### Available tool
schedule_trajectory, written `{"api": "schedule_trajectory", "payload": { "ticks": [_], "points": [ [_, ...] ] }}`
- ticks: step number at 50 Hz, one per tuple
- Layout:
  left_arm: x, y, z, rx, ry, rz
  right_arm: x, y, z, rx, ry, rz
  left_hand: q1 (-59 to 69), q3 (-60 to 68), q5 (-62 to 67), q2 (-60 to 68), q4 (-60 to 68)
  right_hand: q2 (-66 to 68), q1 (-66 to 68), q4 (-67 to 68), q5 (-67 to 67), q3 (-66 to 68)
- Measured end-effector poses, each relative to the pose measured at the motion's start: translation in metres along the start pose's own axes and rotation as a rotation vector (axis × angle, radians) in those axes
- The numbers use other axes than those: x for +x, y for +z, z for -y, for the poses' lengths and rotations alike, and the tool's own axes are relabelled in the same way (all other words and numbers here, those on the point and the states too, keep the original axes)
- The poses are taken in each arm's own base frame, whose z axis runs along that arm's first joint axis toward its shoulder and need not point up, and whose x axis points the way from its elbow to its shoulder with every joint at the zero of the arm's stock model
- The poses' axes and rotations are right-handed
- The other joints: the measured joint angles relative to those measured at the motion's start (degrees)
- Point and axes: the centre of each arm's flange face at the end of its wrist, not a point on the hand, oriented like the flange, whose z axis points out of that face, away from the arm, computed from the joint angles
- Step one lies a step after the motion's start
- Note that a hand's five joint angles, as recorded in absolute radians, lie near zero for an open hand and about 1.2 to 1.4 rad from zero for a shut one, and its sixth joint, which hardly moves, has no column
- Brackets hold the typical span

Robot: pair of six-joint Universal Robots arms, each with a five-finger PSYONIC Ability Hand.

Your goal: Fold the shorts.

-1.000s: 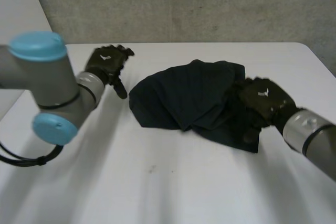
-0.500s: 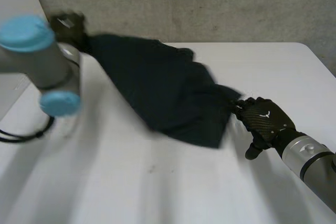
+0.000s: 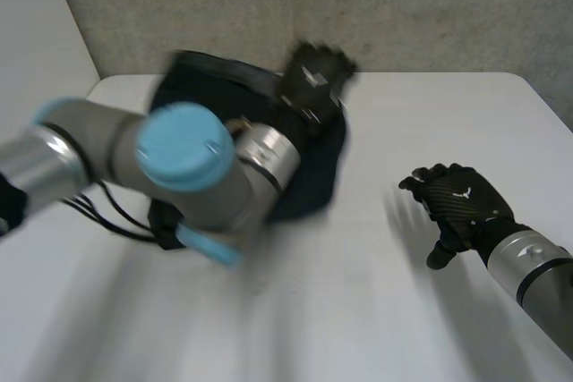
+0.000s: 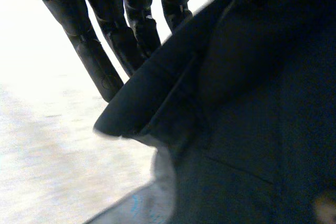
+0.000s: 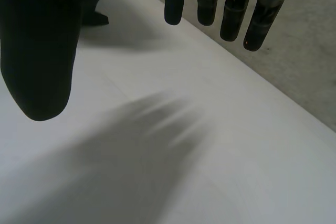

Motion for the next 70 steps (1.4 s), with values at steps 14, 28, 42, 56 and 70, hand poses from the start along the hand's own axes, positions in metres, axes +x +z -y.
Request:
{"api": "schedule_trajectory", "payload": {
  "ticks": [14, 28, 42, 56, 70],
  "points": [
    [0.021, -0.037, 0.004, -0.109, -0.04, -0.139, 0.029, -0.003, 0.012, 0.037, -0.012, -0.146, -45.47, -46.36, -46.44, -46.4, -46.68, 0.0, 0.0, 0.0, 0.0, 0.0],
    [-0.061, -0.102, 0.01, -0.464, -0.084, 0.263, 0.009, 0.002, 0.029, 0.138, -0.146, 0.105, -45.47, -46.36, -46.44, -46.41, -46.68, 0.0, 0.01, 0.0, 0.01, 0.05],
    [-0.049, -0.144, -0.038, -0.715, -0.239, 0.36, -0.027, 0.043, -0.007, 0.103, -0.402, 0.301, -45.28, -46.24, -46.22, -46.27, -46.53, 4.08, 3.21, 4.37, 3.69, 5.84],
    [-0.048, -0.131, -0.05, -0.709, -0.246, 0.356, -0.028, 0.06, -0.014, 0.099, -0.423, 0.313, 4.89, 2.54, 3.39, 4.54, 3.83, 53.89, 39.09, 54.19, 51.02, 55.0],
    [-0.11, -0.114, 0.101, -0.265, -0.172, 0.374, -0.005, -0.007, 0.094, 0.21, -0.156, 0.268, 6.63, 7.9, 7.12, 9.57, 9.81, 53.89, 40.99, 54.56, 51.26, 55.13]
  ]
}}
